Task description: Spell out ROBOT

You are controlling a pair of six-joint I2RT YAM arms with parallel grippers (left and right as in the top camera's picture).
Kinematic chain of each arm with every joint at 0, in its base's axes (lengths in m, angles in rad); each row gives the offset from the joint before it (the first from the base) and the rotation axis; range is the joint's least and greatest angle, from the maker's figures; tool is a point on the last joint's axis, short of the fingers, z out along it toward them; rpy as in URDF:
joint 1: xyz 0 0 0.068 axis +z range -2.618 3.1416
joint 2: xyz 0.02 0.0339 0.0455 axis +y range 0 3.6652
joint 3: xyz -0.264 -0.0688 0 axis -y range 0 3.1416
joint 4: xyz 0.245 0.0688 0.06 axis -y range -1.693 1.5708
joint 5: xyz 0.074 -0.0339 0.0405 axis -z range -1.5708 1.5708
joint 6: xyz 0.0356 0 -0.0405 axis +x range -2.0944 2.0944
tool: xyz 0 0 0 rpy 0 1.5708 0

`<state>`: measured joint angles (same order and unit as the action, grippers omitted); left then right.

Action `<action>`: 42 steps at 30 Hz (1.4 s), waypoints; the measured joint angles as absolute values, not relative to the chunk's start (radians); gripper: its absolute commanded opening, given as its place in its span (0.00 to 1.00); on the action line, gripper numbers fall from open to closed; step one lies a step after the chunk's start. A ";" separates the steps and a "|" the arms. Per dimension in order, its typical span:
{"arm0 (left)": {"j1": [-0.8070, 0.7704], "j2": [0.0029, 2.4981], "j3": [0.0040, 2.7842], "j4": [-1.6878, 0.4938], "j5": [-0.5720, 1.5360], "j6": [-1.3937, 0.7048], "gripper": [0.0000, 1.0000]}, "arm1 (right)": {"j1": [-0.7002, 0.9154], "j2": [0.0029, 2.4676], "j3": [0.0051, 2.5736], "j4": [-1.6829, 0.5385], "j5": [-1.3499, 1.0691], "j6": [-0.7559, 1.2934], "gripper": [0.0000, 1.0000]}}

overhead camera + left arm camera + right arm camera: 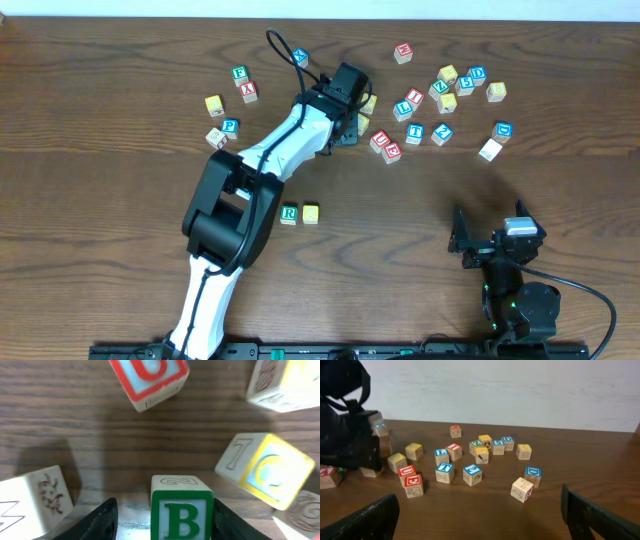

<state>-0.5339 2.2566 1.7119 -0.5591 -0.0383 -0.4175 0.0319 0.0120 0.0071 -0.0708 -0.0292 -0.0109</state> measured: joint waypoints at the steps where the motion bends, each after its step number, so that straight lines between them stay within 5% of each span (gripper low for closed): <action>1: -0.534 2.264 1.712 -0.559 -0.036 -0.418 0.56 | 0.032 0.012 0.007 -0.070 -0.029 -0.011 0.99; 16: -0.534 2.275 1.712 -0.538 -0.032 -0.417 0.56 | 0.032 0.012 0.007 -0.070 -0.029 -0.011 0.99; 25: -0.534 2.275 1.712 -0.533 -0.032 -0.414 0.32 | 0.032 0.012 0.007 -0.071 -0.029 -0.011 0.99; 42: -0.534 2.275 1.712 -0.534 -0.032 -0.410 0.30 | 0.032 0.012 0.007 -0.071 -0.029 -0.011 0.99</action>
<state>-0.5339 2.2749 1.7119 -0.5343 -0.0322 -0.4099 0.0319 0.0120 0.0071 -0.0708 -0.0292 -0.0109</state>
